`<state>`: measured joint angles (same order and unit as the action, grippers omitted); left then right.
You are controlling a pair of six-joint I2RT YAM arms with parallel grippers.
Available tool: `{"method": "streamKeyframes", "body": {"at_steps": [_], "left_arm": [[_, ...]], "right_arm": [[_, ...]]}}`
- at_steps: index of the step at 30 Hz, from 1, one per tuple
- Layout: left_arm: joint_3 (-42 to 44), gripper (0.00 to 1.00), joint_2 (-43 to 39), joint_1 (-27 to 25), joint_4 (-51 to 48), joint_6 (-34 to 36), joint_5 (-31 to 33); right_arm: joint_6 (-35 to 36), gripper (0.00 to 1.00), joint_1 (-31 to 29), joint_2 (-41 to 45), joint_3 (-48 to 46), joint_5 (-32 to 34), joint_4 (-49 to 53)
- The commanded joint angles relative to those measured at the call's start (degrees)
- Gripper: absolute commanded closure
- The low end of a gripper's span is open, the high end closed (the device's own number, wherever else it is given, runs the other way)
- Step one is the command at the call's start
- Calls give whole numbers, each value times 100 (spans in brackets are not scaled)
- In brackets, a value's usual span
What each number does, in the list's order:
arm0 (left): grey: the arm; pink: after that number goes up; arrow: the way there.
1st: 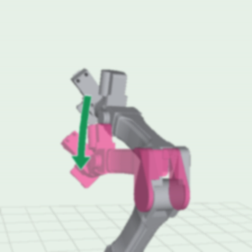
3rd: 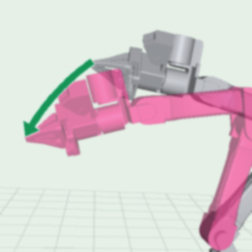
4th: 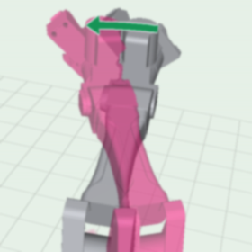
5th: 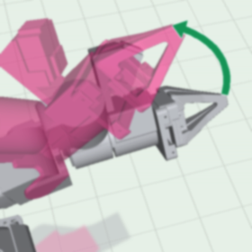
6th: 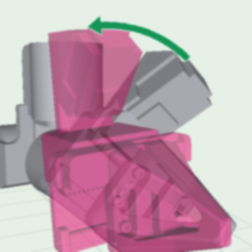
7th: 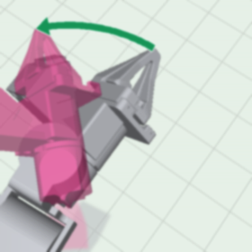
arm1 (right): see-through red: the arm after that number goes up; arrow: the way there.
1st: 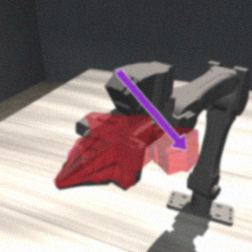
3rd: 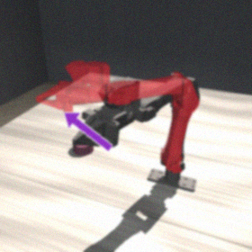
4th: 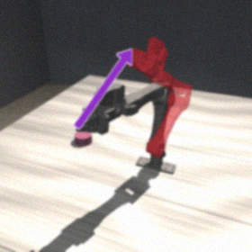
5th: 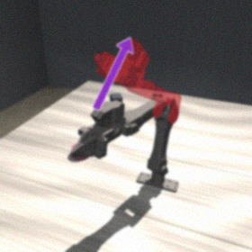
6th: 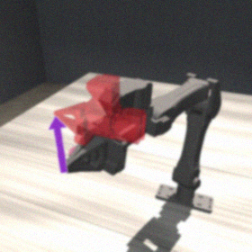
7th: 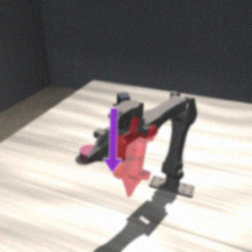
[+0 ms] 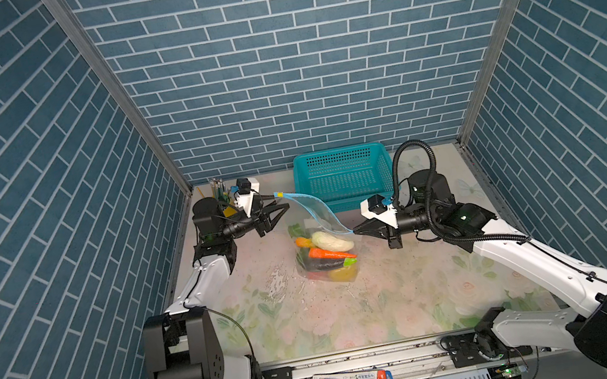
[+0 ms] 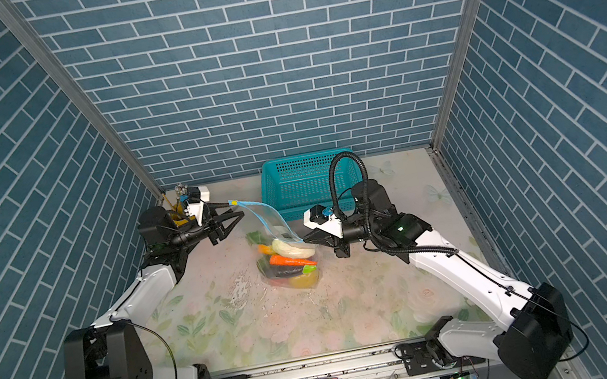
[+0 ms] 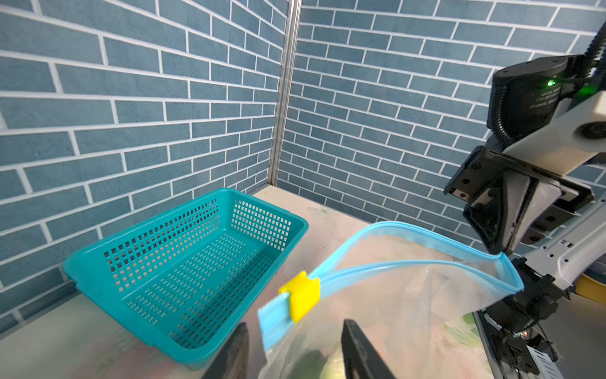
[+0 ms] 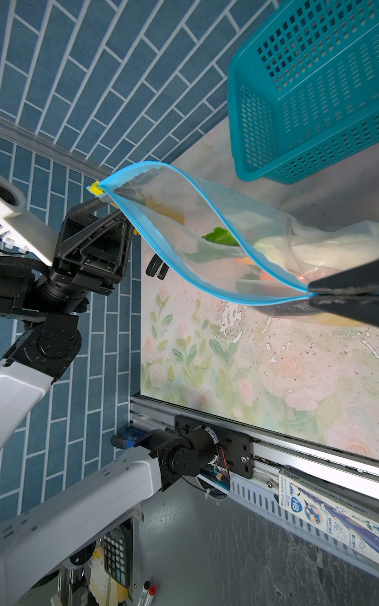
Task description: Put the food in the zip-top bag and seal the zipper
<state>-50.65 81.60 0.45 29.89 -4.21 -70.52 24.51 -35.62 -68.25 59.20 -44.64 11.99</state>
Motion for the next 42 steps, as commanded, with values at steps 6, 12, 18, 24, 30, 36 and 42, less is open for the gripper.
{"method": "streamKeyframes", "body": {"at_steps": [6, 12, 18, 24, 30, 36, 42], "left_arm": [[-122, 90, -255, 26, -402, 310, -112], [-96, 100, -305, 26, -262, 46, 15], [83, 100, -560, 9, -158, -335, 211], [528, 100, -1172, -14, -373, -538, 693], [980, 100, -1904, -45, -851, -553, 1137], [1314, 100, -2496, -45, -1182, -339, 1511], [1444, 100, -2672, -142, -1049, -424, 1484]], "right_arm": [[307, 100, 72, 80, 230, -99, 82], [297, 100, 89, 127, 204, -43, 92], [283, 100, 125, 205, 232, 86, 178], [107, 100, 269, 275, 372, 226, 312], [2, 100, 458, 390, 422, 511, 202], [10, 100, 701, 444, 483, 614, 354], [183, 100, 775, 337, 601, 527, 637]]}}
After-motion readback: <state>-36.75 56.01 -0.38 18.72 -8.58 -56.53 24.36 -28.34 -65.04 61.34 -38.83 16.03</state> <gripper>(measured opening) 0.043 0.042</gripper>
